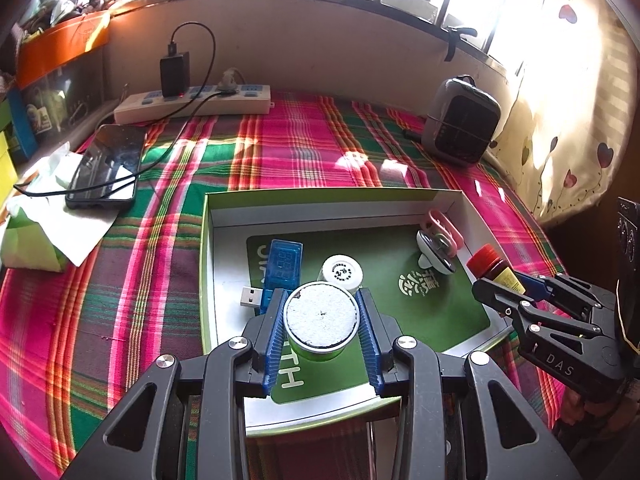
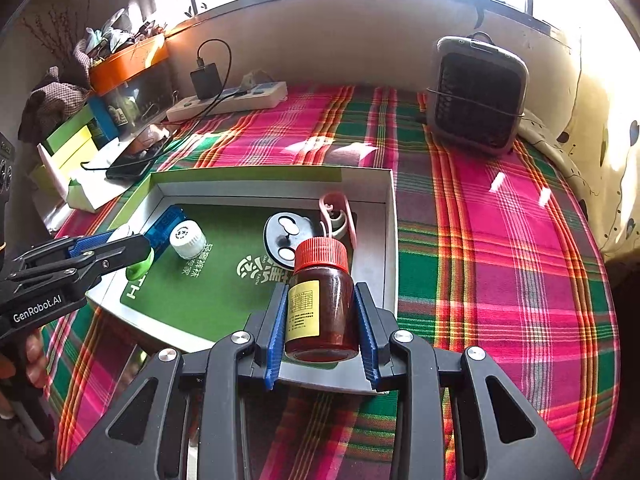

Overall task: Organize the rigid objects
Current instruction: 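Carry the green jar with the left tool while the right tool carries the brown jar to the box, then open the left tool over the box while the right tool lowers and releases the brown jar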

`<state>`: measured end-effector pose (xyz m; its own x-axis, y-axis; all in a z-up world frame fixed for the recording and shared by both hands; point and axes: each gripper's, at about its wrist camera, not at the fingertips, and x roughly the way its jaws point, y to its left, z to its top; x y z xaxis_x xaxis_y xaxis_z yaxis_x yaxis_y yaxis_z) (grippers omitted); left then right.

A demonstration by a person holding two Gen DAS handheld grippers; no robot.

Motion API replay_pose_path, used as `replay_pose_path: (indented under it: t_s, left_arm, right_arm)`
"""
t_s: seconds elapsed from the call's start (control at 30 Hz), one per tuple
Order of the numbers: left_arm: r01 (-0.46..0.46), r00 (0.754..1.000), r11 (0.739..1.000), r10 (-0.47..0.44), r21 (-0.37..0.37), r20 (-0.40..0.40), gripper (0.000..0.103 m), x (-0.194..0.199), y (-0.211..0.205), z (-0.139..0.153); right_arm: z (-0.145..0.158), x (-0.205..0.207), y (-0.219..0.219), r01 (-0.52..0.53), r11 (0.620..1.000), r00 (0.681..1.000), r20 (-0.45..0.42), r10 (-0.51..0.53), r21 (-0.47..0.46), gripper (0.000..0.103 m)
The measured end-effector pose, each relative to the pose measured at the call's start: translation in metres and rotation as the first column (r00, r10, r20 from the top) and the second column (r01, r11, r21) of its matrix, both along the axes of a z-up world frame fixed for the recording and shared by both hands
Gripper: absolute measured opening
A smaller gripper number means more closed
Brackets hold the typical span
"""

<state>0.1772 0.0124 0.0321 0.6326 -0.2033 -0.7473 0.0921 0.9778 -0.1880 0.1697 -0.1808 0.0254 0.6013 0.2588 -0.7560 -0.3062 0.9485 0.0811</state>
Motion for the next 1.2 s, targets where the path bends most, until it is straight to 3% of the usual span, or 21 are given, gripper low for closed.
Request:
replay_pose_path:
  t_s: [0.5,1.2]
  left_arm:
    - [-0.003,1.000,1.000,0.003,0.010,-0.002,0.033,0.0038,-0.0008,-0.0047]
    - [-0.002,1.000,1.000,0.002,0.014,0.004,0.033,0.0033,-0.0008,-0.0049]
  right_arm:
    - [-0.0073,0.0038,0.0078,0.006,0.998,1.000,0.020,-0.004,-0.063,0.033]
    - [-0.0067,0.0021,0.0079,0.013,0.998,0.999,0.041,-0.011,-0.056,0.033]
